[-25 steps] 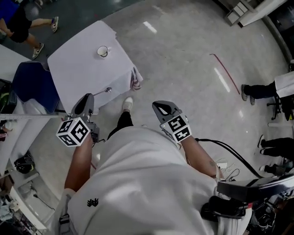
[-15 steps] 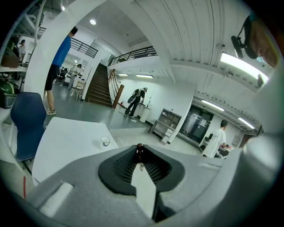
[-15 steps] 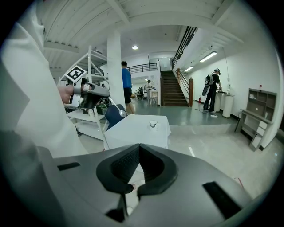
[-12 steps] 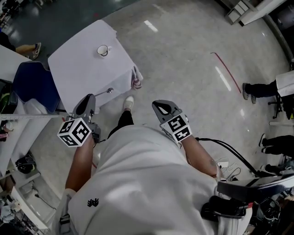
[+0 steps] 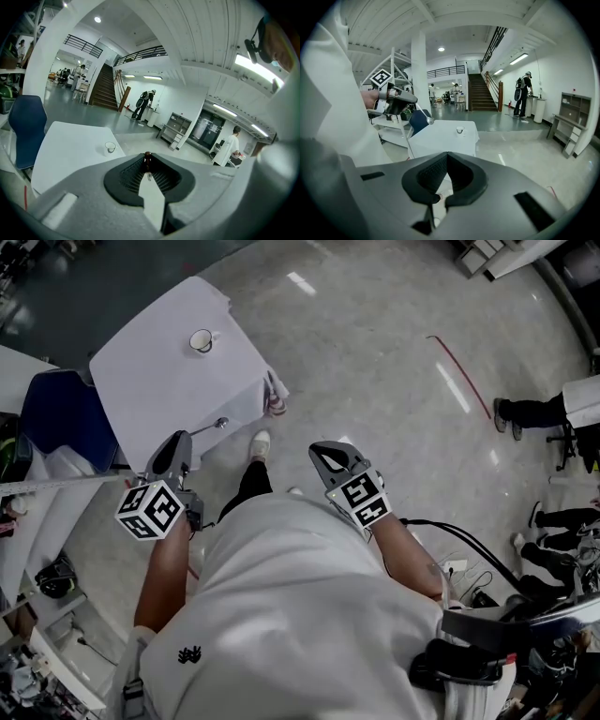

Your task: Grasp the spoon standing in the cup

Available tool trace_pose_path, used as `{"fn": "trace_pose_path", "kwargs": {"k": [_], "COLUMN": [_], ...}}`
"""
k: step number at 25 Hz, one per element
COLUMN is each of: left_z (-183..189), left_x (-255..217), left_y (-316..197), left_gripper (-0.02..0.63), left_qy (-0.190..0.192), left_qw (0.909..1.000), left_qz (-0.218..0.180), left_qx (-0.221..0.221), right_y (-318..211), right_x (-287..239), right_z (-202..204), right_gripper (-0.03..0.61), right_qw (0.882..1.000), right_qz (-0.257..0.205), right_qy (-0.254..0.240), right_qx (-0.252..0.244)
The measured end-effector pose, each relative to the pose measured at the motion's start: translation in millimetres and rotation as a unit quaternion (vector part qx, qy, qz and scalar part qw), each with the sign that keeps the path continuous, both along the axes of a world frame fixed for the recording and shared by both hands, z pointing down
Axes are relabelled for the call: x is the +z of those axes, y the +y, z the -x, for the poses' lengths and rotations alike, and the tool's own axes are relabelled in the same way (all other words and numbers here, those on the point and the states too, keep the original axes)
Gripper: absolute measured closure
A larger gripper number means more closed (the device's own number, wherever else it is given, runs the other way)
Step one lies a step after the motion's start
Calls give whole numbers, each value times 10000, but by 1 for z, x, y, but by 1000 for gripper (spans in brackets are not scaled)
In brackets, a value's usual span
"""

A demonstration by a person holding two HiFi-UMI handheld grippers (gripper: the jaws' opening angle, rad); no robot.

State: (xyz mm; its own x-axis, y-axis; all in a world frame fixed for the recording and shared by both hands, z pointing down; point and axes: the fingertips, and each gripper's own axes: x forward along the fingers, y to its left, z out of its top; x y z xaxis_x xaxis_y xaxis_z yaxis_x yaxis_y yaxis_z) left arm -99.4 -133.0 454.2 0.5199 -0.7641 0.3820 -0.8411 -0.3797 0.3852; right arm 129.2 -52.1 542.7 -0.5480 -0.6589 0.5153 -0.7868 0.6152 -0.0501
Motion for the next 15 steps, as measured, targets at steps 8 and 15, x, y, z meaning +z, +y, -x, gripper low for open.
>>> {"fn": "trace_pose_path", "kwargs": {"k": [8, 15], "left_z": [1, 6], "left_x": [11, 13], "left_y": [-20, -53], "left_gripper": [565, 565], "left_qy": [39, 57], "left_qw": [9999, 9998], "left_qz": [116, 172], "left_qx": [-2, -13], "right_y": [-15, -46], "right_x": [9, 11], "right_z": [2, 10], "right_gripper": [570, 571], "right_qw": [9999, 9997], "right_qz": [130, 220], "right_qy": [7, 8], "right_qx": [-31, -76]}}
